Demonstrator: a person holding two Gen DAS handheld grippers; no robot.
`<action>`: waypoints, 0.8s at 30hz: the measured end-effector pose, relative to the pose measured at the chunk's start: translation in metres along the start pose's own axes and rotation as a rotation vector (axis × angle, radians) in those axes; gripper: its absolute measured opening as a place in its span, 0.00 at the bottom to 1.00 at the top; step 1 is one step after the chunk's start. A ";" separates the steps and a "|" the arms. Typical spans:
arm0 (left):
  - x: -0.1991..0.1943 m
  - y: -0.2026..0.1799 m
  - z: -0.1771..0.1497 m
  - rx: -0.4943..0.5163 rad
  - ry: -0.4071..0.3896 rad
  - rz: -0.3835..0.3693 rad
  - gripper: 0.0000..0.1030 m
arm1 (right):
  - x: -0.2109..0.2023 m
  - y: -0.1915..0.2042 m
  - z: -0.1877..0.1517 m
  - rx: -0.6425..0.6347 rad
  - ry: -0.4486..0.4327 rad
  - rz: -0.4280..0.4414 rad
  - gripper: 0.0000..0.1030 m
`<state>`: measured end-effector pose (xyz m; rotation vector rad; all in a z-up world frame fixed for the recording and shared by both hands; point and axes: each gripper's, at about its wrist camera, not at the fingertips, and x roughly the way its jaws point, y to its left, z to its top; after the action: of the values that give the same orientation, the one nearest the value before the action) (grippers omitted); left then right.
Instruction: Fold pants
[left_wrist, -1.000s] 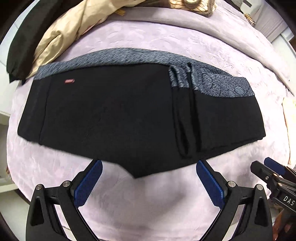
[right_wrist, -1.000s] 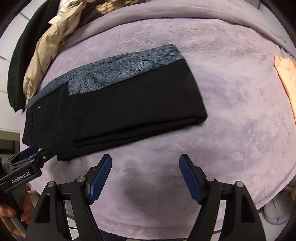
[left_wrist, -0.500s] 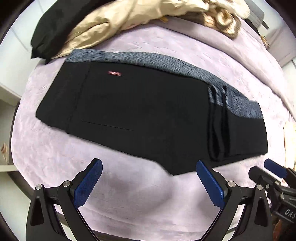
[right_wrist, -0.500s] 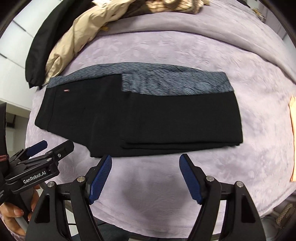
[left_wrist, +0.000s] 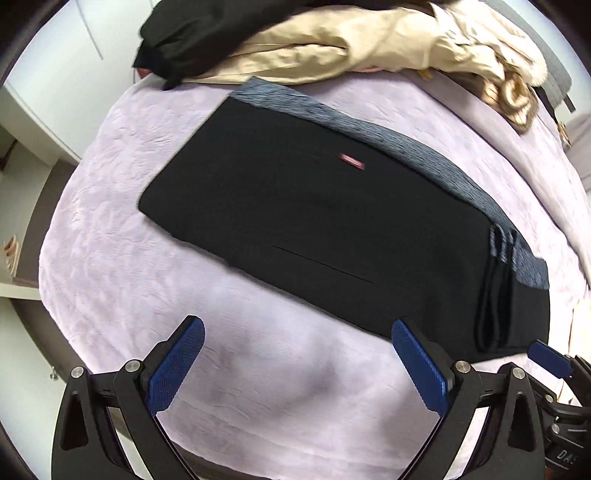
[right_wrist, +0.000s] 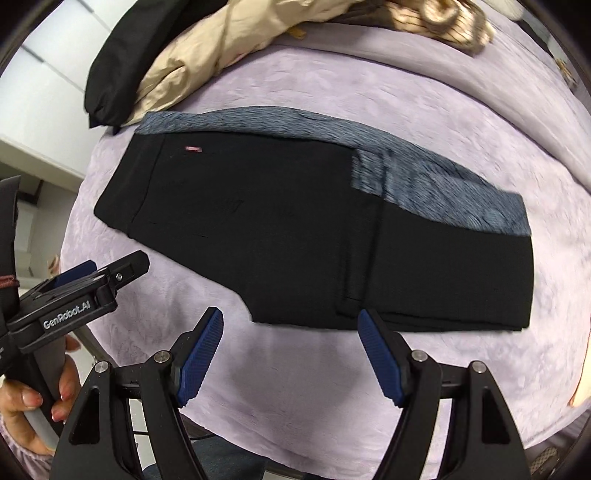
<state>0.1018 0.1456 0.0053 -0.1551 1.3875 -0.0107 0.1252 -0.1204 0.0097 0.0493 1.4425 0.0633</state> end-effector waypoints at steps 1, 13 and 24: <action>0.001 0.005 0.001 -0.012 0.000 0.001 0.99 | 0.001 0.005 0.003 -0.012 0.001 0.001 0.76; 0.010 0.025 0.023 -0.104 -0.035 -0.123 0.99 | -0.014 0.030 0.034 -0.074 -0.049 0.027 0.78; 0.020 0.032 0.029 -0.164 0.003 -0.128 0.99 | -0.039 0.033 0.060 -0.115 -0.082 0.028 1.00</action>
<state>0.1314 0.1782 -0.0128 -0.3810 1.3794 -0.0039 0.1794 -0.0902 0.0585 -0.0220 1.3541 0.1646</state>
